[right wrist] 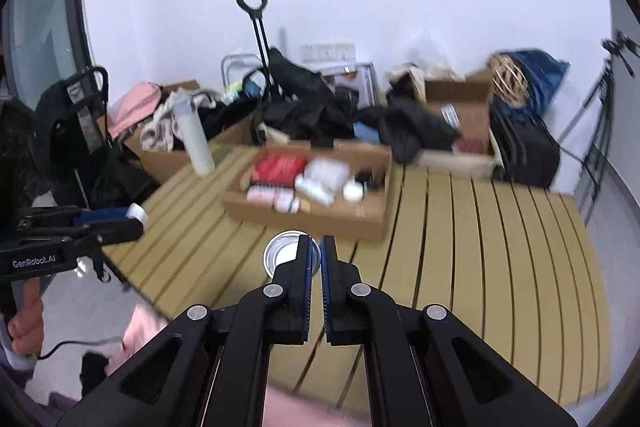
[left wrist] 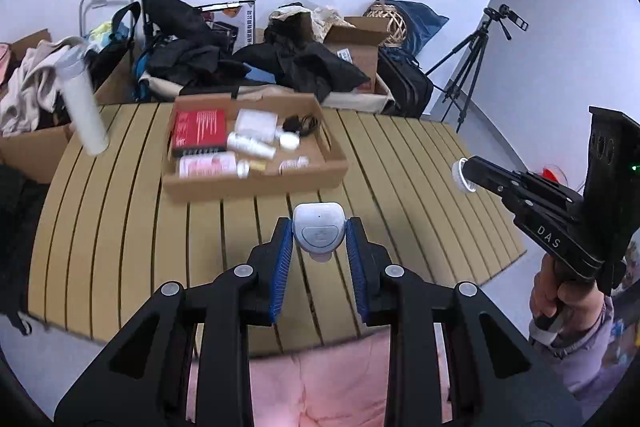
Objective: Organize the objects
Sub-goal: 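Lower both caps into the tray and open both tools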
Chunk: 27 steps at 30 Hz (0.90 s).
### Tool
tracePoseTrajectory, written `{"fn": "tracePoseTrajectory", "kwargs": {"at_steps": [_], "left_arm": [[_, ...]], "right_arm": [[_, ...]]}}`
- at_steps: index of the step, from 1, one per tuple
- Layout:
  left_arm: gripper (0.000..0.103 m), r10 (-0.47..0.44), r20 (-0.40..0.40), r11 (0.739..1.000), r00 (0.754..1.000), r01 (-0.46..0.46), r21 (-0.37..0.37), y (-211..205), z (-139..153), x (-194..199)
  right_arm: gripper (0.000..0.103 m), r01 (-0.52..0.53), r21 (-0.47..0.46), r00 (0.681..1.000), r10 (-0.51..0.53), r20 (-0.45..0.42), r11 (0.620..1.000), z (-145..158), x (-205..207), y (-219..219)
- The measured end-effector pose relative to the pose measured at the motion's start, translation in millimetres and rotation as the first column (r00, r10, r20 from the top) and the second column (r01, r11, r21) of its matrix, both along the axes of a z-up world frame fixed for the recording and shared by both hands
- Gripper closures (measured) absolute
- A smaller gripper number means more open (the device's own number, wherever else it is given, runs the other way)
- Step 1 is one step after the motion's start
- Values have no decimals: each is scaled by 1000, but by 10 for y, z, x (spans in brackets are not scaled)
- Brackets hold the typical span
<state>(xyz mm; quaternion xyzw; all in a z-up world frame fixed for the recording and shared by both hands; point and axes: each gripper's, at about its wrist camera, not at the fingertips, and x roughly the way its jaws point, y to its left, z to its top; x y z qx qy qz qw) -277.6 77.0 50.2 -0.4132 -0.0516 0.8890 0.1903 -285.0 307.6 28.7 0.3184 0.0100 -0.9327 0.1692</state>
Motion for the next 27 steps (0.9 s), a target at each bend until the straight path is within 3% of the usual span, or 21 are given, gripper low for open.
{"fn": "tracePoseTrajectory", "kwargs": {"at_steps": [4, 9, 13, 16, 22, 23, 26, 27], "left_arm": [[79, -9, -51, 999, 999, 7, -42, 107, 187, -498], [79, -16, -4, 997, 1000, 16, -74, 255, -75, -1156], [79, 1, 127, 996, 992, 11, -91, 440, -676, -1741], [79, 5, 202, 993, 979, 20, -118, 593, -1142, -2156], [79, -17, 294, 992, 956, 52, -112, 770, -1845, -2564], [78, -13, 304, 993, 952, 48, -108, 763, -1894, -2592], [48, -15, 297, 995, 955, 42, -86, 734, -1963, -2608], [43, -11, 284, 996, 959, 37, -83, 715, -1935, -2602]], "right_arm": [[98, -42, 8, 999, 42, 11, 999, 225, -612, 77], [98, -46, 20, 997, 45, 57, 999, -3, -1277, 112], [98, -66, -40, 978, 73, 194, 997, -558, -1875, 94], [98, -49, -12, 961, 50, 273, 999, -1038, -2267, -43], [98, -15, 11, 924, 10, 382, 1000, -1707, -2713, -185], [98, -9, 19, 921, 1, 389, 1000, -1770, -2745, -180], [97, -3, 38, 917, -13, 399, 999, -1856, -2750, -167], [97, -4, 50, 920, -16, 391, 999, -1849, -2730, -181]]}}
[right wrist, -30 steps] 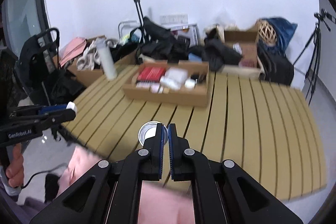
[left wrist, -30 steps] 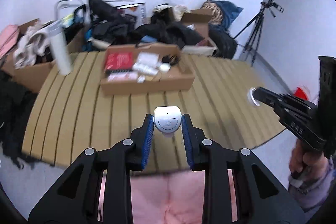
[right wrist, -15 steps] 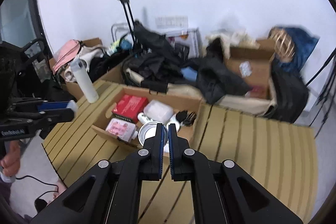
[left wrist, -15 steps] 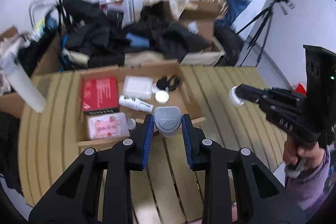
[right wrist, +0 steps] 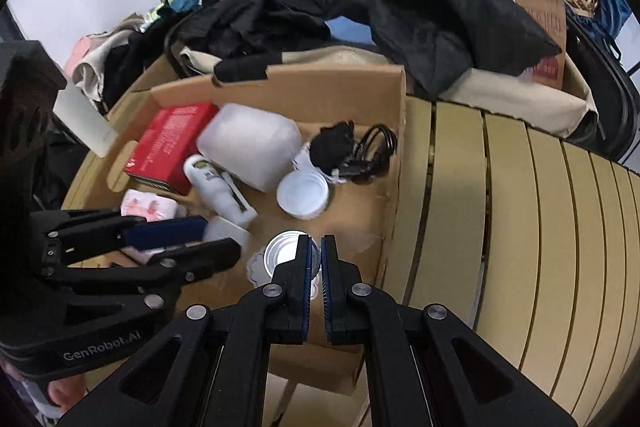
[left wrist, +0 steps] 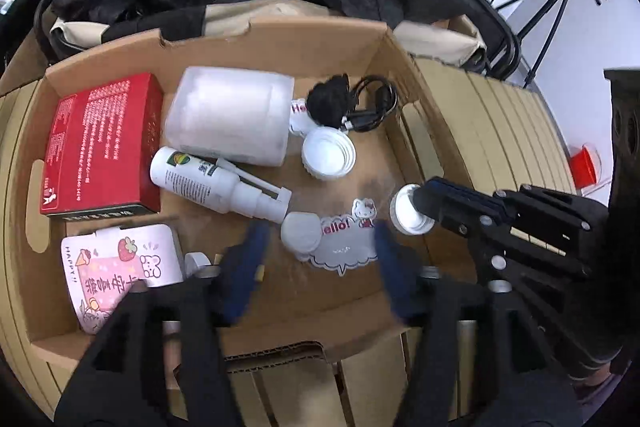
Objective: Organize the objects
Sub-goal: 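Lower both caps into the tray and open both tools, then withdraw both tools from the tray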
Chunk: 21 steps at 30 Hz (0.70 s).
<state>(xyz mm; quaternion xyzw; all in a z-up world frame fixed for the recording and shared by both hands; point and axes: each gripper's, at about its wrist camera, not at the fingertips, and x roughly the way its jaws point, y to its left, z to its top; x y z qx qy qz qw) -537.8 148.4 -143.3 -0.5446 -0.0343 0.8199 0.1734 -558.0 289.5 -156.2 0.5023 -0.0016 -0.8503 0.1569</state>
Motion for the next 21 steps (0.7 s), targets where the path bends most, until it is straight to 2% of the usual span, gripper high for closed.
{"fn": "tracePoseTrajectory", "kwargs": {"at_steps": [2, 6, 9, 10, 11, 12, 13, 14, 18, 19, 21], "left_arm": [[37, 1, -34, 1000, 999, -1, 11, -47, 101, 43], [31, 17, -77, 999, 997, -19, -27, -143, 353, 94], [24, 40, -110, 996, 993, -49, -78, -274, 596, 220], [22, 50, -115, 993, 992, -62, -96, -323, 680, 272], [20, 58, -117, 992, 991, -70, -109, -376, 759, 322], [12, 69, -112, 989, 991, -83, -121, -438, 845, 395], [8, 83, -105, 987, 991, -96, -129, -488, 902, 449], [3, 102, -106, 984, 989, -116, -137, -552, 961, 528], [3, 159, -140, 965, 977, -184, -186, -827, 1155, 866], [2, 176, -142, 963, 974, -200, -179, -922, 1203, 968], [0, 213, -152, 961, 965, -236, -147, -1096, 1281, 1169]], "right_arm": [[96, -13, 18, 1000, 13, -27, 1000, 62, 48, -25], [92, 7, -1, 999, -7, -43, 1000, 227, 69, 38], [80, 24, -22, 998, -26, -50, 999, 397, 117, 83], [71, 32, -19, 998, -33, -59, 999, 497, 161, 91], [55, 33, -19, 997, -34, -66, 999, 568, 199, 89], [44, 30, -23, 997, -32, -71, 999, 649, 244, 89], [23, 11, -37, 997, -14, -74, 999, 763, 318, 77], [15, -7, -46, 997, 3, -73, 999, 831, 362, 61], [15, -5, -8, 998, 4, -65, 1000, 1067, 601, -2], [15, 13, 23, 998, -11, -69, 1000, 1133, 705, -15], [15, 21, 30, 997, -19, -79, 999, 1232, 868, -29]]}}
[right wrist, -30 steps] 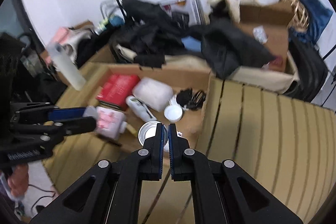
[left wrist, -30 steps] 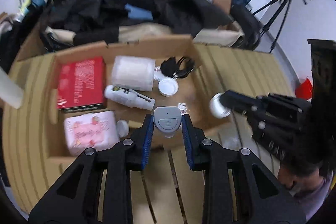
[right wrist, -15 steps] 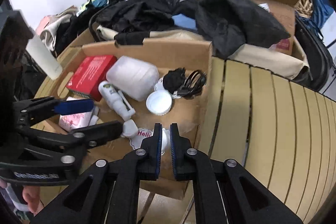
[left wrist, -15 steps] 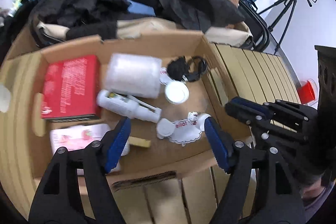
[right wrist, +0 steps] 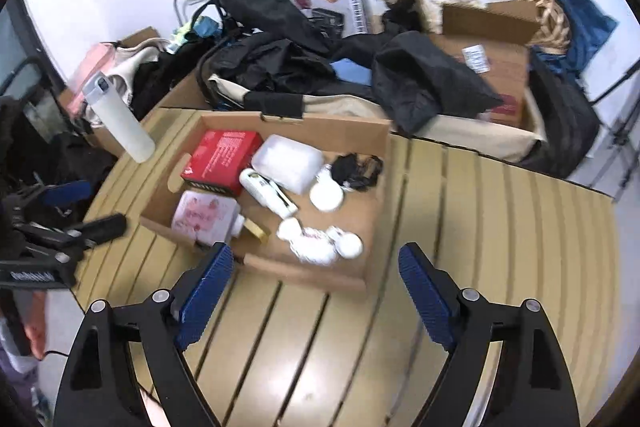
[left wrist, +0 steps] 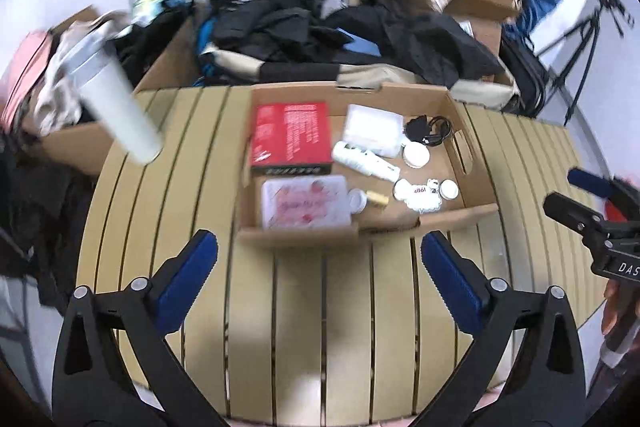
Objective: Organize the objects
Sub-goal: 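Withdraw both tools from the tray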
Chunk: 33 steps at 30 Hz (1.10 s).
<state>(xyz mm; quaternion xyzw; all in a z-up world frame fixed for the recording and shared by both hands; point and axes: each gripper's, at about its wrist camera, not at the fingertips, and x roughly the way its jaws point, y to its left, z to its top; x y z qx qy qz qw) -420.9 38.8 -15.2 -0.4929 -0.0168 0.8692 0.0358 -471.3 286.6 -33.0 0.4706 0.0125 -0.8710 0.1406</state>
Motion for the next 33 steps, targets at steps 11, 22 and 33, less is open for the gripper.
{"fn": "tracePoseTrajectory", "kwargs": {"at_steps": [11, 22, 33], "left_arm": [[0, 42, -163, 998, 986, -49, -39, -323, 384, 1287], [0, 49, -224, 999, 973, -50, -1, -335, 5, 3285], [0, -1, -231, 1000, 973, -3, -17, -287, -89, 4059]], "right_arm": [[15, 62, 15, 996, -61, -67, 998, 184, 1007, -174], [15, 81, -83, 987, -92, -134, 993, -55, 3082, -326], [15, 62, -78, 988, -72, -140, 995, -268, 4146, -560]]}}
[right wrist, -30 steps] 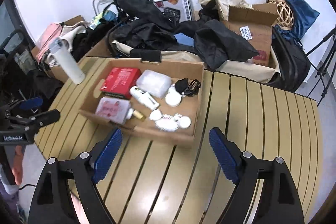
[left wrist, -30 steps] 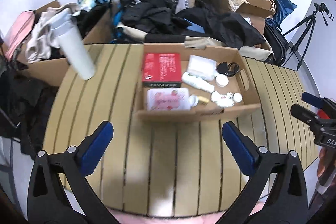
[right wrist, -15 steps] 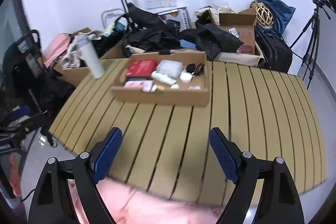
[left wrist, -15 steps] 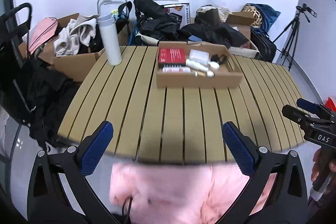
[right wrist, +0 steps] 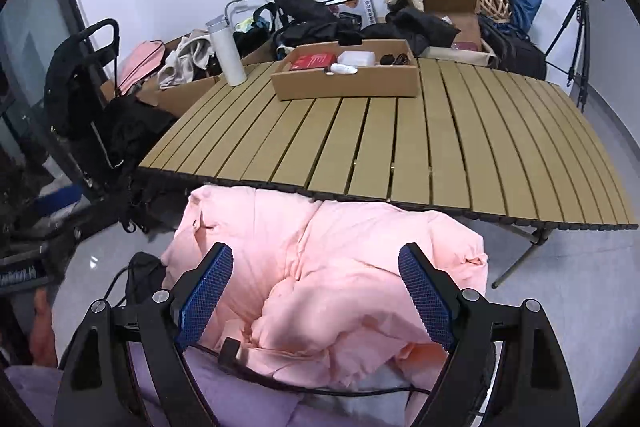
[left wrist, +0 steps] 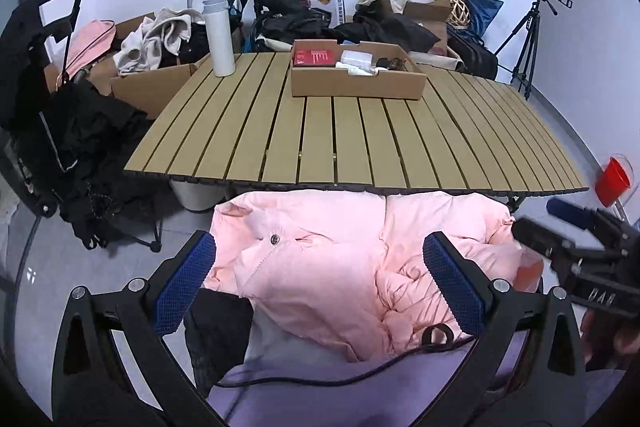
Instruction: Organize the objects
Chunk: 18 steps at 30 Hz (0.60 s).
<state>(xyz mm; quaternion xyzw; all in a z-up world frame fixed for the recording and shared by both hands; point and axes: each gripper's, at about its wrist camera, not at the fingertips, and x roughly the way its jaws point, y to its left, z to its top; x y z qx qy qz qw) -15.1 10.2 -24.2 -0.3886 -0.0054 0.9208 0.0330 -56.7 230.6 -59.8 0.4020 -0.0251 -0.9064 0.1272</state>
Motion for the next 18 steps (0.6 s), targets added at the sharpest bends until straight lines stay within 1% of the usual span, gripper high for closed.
{"fn": "tracePoseTrajectory", "kwargs": {"at_steps": [1, 4, 13, 18], "left_arm": [[0, 3, -17, 1000, 1000, -4, -7, 4, 26, 31], [0, 10, -53, 1000, 999, -11, -22, 6, 80, 96], [0, 8, -54, 1000, 999, -9, -25, 20, 76, 116], [0, 3, -46, 1000, 999, -5, -31, 46, 64, 117]], "right_arm": [[15, 5, 2, 1000, -5, -23, 1000, 49, 33, -2], [15, 13, 13, 998, -12, -56, 1000, 113, 85, -24], [15, 29, 11, 998, -28, -56, 1000, 139, 122, -12], [15, 11, 21, 999, -10, -52, 1000, 128, 130, -53]]}}
